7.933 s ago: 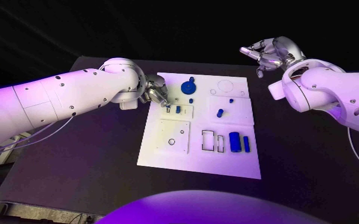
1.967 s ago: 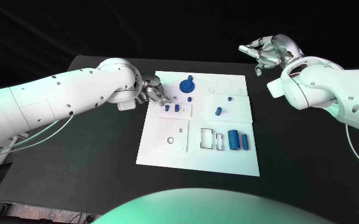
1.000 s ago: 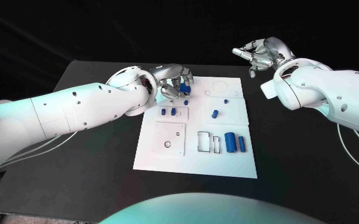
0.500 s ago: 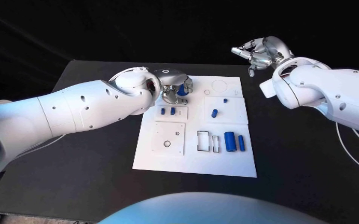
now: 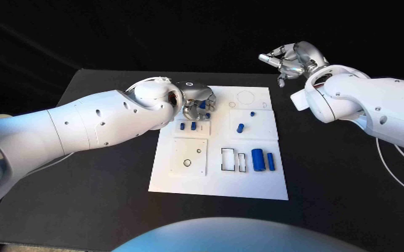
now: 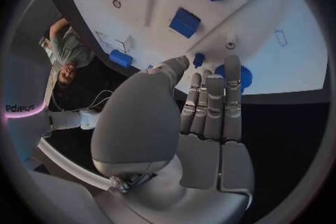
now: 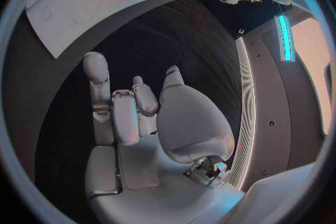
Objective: Assemble the parts on the task board
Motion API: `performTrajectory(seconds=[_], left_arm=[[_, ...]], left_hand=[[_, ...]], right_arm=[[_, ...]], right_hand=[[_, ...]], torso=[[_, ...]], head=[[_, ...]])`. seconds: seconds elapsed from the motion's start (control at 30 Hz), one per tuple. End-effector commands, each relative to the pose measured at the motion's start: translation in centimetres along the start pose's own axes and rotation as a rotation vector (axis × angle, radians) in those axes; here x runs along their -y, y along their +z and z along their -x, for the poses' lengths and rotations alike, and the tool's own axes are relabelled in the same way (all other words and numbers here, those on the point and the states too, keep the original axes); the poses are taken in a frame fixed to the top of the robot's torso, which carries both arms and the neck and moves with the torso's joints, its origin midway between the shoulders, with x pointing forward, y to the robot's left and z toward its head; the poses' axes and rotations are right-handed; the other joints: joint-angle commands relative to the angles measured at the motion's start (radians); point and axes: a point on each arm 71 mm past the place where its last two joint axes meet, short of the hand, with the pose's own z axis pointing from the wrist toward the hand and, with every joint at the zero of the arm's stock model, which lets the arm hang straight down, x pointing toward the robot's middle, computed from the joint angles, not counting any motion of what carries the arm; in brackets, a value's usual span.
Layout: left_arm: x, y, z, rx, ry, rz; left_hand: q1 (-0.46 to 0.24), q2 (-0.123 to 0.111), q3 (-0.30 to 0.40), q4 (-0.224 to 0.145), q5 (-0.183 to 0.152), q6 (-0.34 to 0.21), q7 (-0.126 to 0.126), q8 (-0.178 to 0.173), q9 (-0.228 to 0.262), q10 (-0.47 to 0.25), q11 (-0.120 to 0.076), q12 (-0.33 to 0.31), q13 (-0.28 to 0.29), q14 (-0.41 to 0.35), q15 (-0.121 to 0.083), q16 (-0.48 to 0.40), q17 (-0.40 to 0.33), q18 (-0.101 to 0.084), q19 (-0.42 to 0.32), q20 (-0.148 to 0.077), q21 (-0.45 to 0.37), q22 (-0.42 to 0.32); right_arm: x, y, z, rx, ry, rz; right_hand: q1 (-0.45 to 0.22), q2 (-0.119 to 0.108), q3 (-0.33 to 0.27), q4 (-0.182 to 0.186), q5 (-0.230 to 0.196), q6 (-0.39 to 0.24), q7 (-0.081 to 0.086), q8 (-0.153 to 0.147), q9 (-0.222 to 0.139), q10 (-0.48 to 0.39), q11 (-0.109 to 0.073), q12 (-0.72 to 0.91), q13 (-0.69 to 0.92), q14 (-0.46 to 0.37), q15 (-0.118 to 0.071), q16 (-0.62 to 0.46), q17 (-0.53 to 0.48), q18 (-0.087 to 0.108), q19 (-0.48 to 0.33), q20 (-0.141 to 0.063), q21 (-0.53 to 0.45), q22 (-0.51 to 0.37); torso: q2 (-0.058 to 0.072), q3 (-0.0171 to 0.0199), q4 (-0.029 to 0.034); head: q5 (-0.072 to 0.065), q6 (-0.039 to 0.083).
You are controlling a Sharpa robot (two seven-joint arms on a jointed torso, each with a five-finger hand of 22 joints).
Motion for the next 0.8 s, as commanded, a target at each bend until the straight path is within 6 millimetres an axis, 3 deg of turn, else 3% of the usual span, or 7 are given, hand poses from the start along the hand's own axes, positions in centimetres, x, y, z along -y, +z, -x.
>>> performTrajectory(seconds=[0.03,0.3,0.8], left_arm=[[0.20,0.16,-0.18,-0.023,0.013,-0.016],[-0.10,0.39,-0.52,-0.038,0.014,-0.007],[-0.27,0.72,-0.77,-0.049,0.013,-0.002]], left_hand=[[0.008,-0.006,0.037,-0.006,-0.003,0.027,-0.001,-0.005,-0.004,0.027,-0.005,-0.014,-0.008,0.021,-0.004,0.026,0.017,0.013,0.004,-0.004,0.023,0.017],[0.011,-0.006,0.084,-0.030,-0.004,0.056,-0.006,-0.008,-0.008,0.062,-0.012,-0.030,-0.014,0.037,-0.010,0.051,0.029,0.014,-0.005,-0.010,0.052,0.039],[0.007,-0.008,0.099,-0.041,-0.005,0.058,-0.001,-0.014,-0.011,0.064,-0.008,-0.041,-0.017,0.040,-0.008,0.059,0.030,0.013,-0.010,-0.009,0.064,0.049]], right_arm=[[-0.10,-0.01,-0.08,-0.005,-0.001,0.009],[-0.09,-0.04,-0.06,-0.005,-0.001,0.008],[-0.15,-0.06,-0.13,-0.007,-0.001,0.009]], right_hand=[[-0.002,0.011,-0.006,0.002,-0.002,-0.007,-0.001,0.006,-0.001,-0.006,0.000,-0.004,0.000,0.019,-0.005,-0.003,0.001,0.018,0.004,0.001,-0.004,0.001],[-0.002,0.011,-0.006,0.002,-0.002,-0.007,-0.001,0.006,-0.001,-0.006,0.000,-0.004,0.000,0.019,-0.005,-0.003,0.001,0.018,0.004,0.001,-0.004,0.001],[0.000,0.013,-0.008,0.001,-0.002,-0.006,-0.001,0.008,-0.001,-0.004,-0.001,-0.002,0.001,0.020,-0.005,-0.002,0.003,0.017,0.006,0.001,-0.003,0.002]], torso=[[0.000,0.0001,-0.0006],[0.000,0.0007,0.0012],[-0.001,0.0005,0.0004]], head=[[-0.002,0.000],[-0.005,-0.002],[-0.008,-0.005]])
